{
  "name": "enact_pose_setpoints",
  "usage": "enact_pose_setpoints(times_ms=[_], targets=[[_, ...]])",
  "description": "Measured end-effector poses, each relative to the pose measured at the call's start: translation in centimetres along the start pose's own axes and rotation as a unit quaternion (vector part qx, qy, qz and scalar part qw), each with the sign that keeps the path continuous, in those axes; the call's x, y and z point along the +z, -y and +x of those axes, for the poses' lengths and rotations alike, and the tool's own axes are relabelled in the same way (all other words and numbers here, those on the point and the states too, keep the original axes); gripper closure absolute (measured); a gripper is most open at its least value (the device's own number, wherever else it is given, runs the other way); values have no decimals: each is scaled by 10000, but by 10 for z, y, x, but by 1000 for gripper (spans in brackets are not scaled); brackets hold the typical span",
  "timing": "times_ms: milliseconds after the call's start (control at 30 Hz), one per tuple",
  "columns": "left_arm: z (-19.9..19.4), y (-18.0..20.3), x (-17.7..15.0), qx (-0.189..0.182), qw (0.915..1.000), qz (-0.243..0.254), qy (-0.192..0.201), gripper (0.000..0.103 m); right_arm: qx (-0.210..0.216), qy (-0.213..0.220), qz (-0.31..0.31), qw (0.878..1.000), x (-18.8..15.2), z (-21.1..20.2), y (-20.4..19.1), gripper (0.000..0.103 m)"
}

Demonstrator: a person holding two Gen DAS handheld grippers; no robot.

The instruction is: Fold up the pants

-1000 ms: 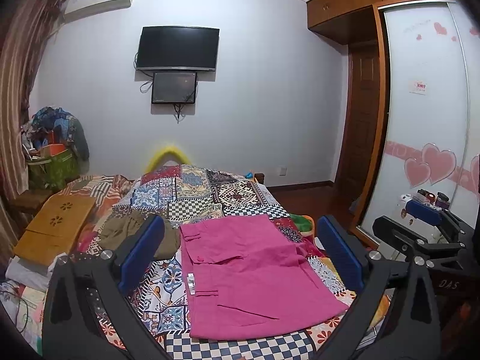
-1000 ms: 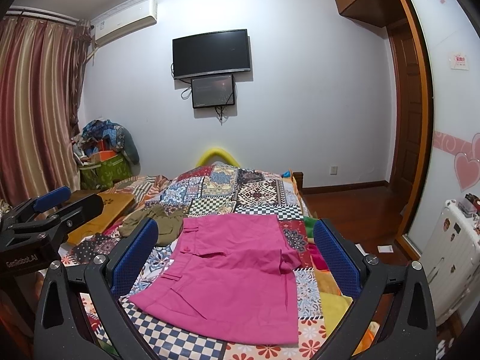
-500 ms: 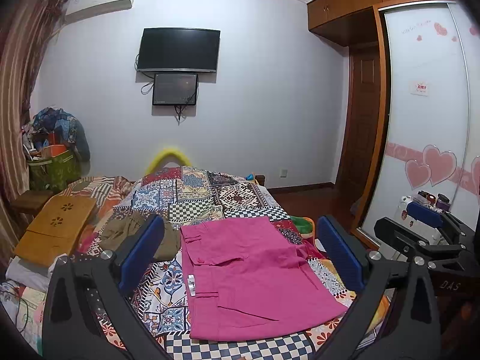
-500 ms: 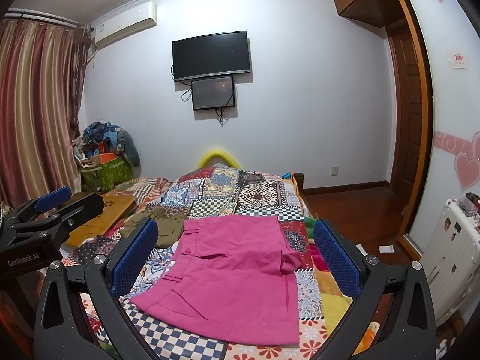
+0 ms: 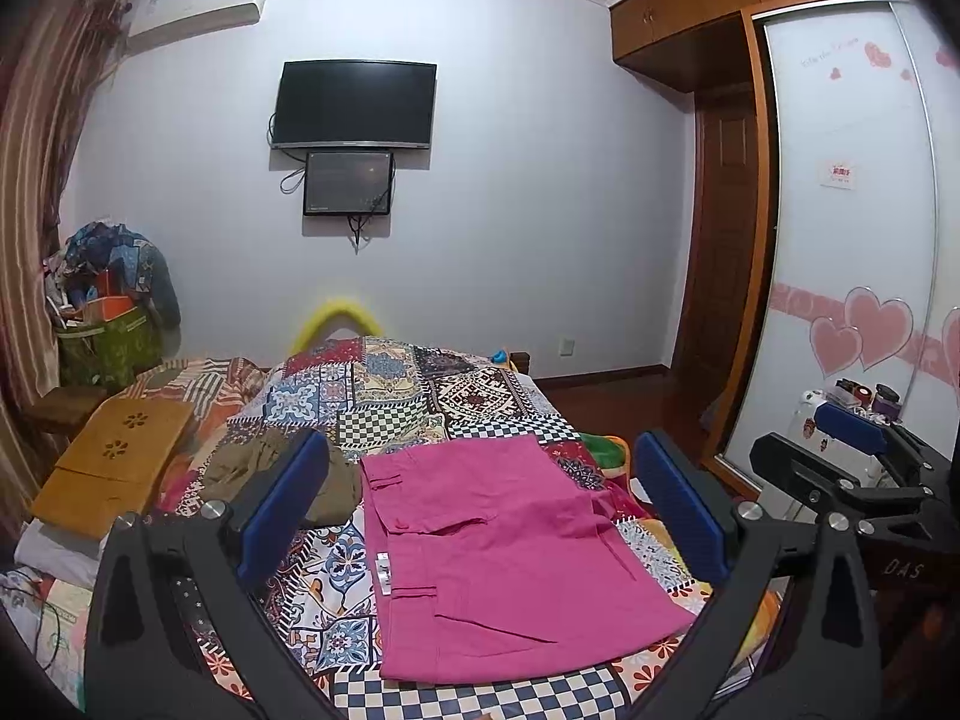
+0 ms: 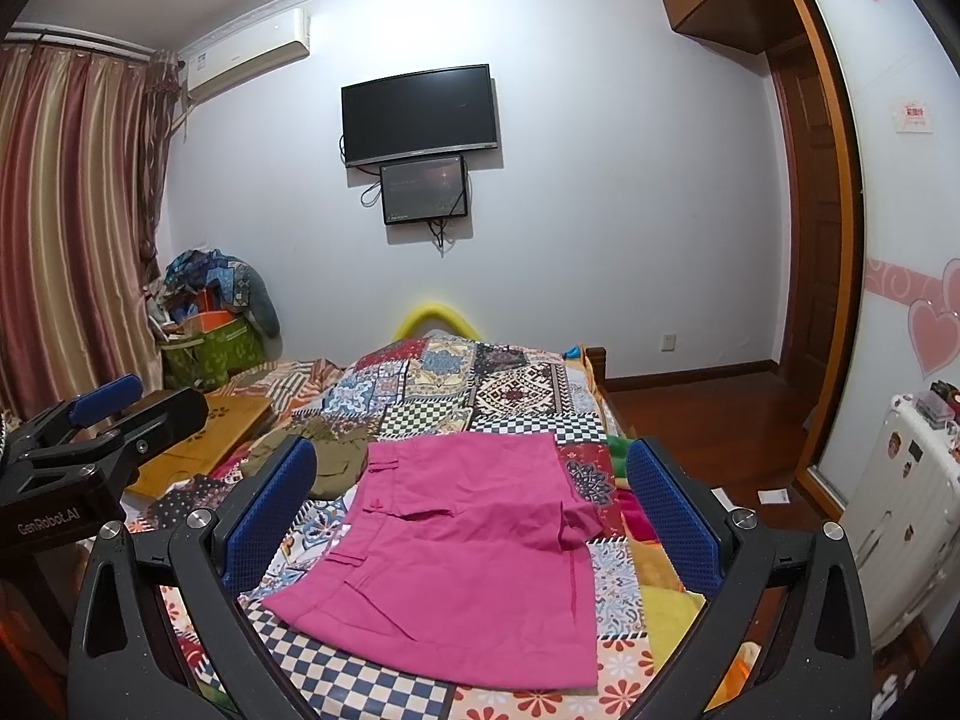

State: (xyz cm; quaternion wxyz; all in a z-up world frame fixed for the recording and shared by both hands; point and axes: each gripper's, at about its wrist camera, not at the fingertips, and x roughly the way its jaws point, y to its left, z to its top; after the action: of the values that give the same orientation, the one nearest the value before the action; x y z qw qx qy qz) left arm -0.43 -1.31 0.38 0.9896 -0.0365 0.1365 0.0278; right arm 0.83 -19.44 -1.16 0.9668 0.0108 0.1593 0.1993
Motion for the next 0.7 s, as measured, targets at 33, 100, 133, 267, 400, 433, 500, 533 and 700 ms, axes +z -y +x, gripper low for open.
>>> enact_pose_setpoints(times_ms=[33,100,133,267,400,433,500,533,700], targets=[[0,0,0,2,10000,1,4,0,1,1,0,10000,0,0,0,0],[0,0,0,10,10000,-3,4,0,3,0,-4,10000,0,0,0,0],[1,0,0,11,10000,-6,1,0,1,-3,-9,10000,0,0,0,0],[3,-1,-1,13,10000,-26,-27,0,-5,-25,-8,10000,-2,2,0,0],[6,-3,-2,8,10000,-41,-55,0,-22,-70,-20,10000,-3,5,2,0],[8,-4,-2,4,10000,-44,-66,0,-34,-82,-27,10000,-4,7,3,0],[12,-5,-3,1,9999,-46,-90,0,-82,-115,-55,9999,-6,10,5,0],[14,-6,-4,-6,9999,-45,-108,0,-125,-139,-76,9998,-7,12,6,0],[32,-19,-15,151,9995,3,-271,0,-413,-428,-143,9981,-20,28,24,0]])
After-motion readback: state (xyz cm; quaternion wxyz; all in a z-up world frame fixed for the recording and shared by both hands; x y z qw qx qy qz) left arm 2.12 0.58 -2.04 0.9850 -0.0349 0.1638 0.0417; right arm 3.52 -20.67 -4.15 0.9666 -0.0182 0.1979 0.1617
